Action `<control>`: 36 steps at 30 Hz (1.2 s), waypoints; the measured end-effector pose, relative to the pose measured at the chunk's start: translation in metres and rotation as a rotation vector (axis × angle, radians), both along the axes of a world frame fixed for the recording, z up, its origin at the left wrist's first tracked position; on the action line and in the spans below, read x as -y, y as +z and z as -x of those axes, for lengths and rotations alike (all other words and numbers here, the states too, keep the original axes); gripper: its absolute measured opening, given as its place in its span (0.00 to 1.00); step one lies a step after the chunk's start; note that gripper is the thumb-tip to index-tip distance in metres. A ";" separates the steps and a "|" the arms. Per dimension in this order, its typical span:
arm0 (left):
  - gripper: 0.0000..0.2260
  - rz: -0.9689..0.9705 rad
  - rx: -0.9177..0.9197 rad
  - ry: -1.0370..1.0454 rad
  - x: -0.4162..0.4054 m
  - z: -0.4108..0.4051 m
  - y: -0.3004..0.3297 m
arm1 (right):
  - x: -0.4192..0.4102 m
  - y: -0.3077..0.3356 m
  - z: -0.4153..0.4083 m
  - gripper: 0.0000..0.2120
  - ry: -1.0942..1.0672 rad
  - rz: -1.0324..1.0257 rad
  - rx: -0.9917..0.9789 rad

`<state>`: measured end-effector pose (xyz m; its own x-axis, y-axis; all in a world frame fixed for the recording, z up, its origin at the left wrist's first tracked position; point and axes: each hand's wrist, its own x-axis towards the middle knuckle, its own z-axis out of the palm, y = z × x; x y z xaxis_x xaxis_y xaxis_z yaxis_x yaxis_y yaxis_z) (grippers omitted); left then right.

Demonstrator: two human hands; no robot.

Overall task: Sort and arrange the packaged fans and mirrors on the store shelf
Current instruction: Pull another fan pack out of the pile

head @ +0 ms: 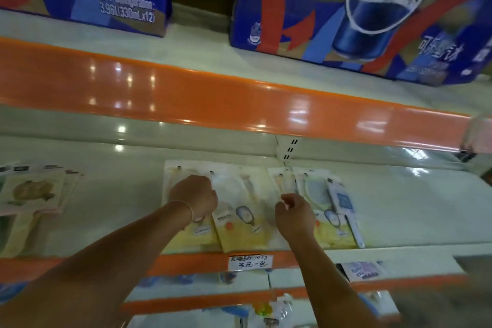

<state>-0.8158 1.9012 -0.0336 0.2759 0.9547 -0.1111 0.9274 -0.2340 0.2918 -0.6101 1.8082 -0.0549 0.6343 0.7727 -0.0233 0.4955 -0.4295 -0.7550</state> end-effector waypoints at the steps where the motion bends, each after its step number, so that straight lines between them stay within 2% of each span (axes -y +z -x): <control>1: 0.10 -0.028 -0.050 -0.011 0.001 -0.004 0.000 | 0.001 0.001 -0.008 0.15 -0.011 0.004 0.004; 4: 0.10 -0.084 -0.117 -0.049 0.001 -0.020 0.000 | 0.003 0.001 -0.031 0.15 -0.020 -0.003 0.035; 9: 0.11 -0.120 -0.015 -0.127 0.005 -0.056 0.003 | 0.007 0.000 -0.062 0.15 -0.049 -0.001 0.058; 16: 0.13 -0.036 0.161 -0.261 0.015 -0.126 0.007 | 0.025 -0.002 -0.124 0.15 -0.135 0.089 0.131; 19: 0.10 0.054 0.241 -0.307 0.023 -0.156 0.006 | 0.034 -0.004 -0.147 0.21 -0.206 0.162 0.101; 22: 0.11 0.137 0.278 -0.362 0.030 -0.184 0.003 | 0.039 -0.011 -0.164 0.21 -0.235 0.229 0.116; 27: 0.17 0.218 0.370 -0.393 0.041 -0.219 -0.001 | 0.046 -0.023 -0.182 0.18 -0.208 0.269 0.093; 30: 0.19 0.204 0.413 -0.387 0.047 -0.234 -0.003 | 0.049 -0.026 -0.189 0.16 -0.171 0.276 0.081; 36: 0.19 0.193 0.408 -0.387 0.049 -0.249 -0.008 | 0.049 -0.025 -0.196 0.14 -0.105 0.320 0.071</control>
